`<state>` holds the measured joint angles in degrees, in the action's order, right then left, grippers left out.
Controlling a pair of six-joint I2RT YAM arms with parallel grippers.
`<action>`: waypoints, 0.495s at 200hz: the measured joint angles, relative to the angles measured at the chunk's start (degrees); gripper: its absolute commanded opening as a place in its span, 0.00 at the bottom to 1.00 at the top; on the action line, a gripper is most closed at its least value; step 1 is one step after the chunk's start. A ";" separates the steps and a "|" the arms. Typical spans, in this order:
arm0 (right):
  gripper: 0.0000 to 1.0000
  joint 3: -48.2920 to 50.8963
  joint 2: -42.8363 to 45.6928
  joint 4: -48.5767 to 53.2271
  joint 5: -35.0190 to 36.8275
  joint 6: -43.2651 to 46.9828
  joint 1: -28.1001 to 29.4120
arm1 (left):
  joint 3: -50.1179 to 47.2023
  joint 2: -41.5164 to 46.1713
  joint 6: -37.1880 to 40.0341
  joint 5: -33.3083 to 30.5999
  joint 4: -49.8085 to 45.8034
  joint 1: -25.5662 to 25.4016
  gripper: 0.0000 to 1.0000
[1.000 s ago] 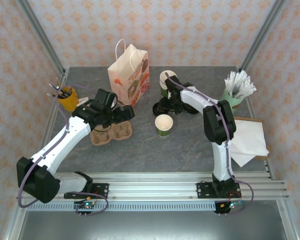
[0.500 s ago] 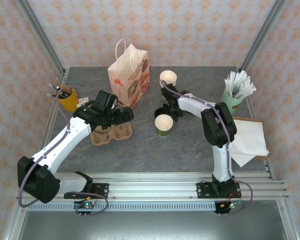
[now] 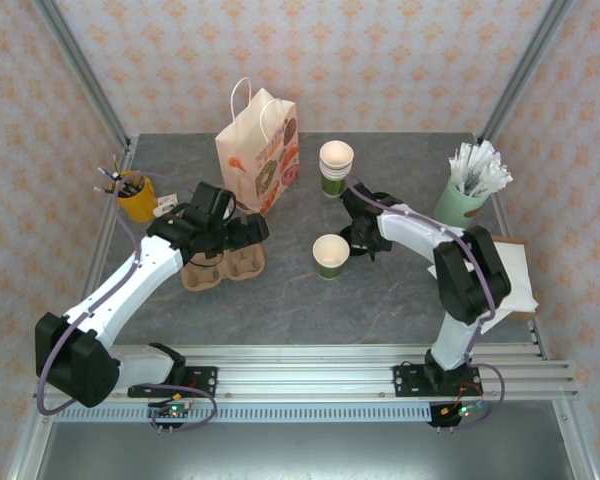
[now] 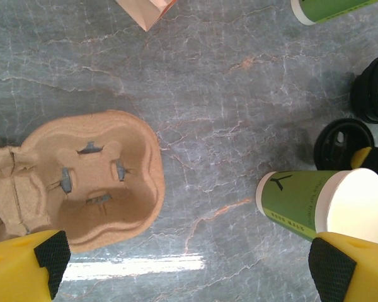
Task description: Pack the takeout coffee
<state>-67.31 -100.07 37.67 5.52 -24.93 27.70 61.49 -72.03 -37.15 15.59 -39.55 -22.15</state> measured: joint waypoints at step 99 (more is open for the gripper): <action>0.00 13.51 38.75 -8.00 -2.82 2.91 0.22 | 6.58 2.64 3.56 7.21 1.22 -0.96 1.00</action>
<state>-53.80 -61.32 29.67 2.70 -22.02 27.92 68.07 -69.38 -33.58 22.81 -38.33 -23.11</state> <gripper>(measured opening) 0.058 0.998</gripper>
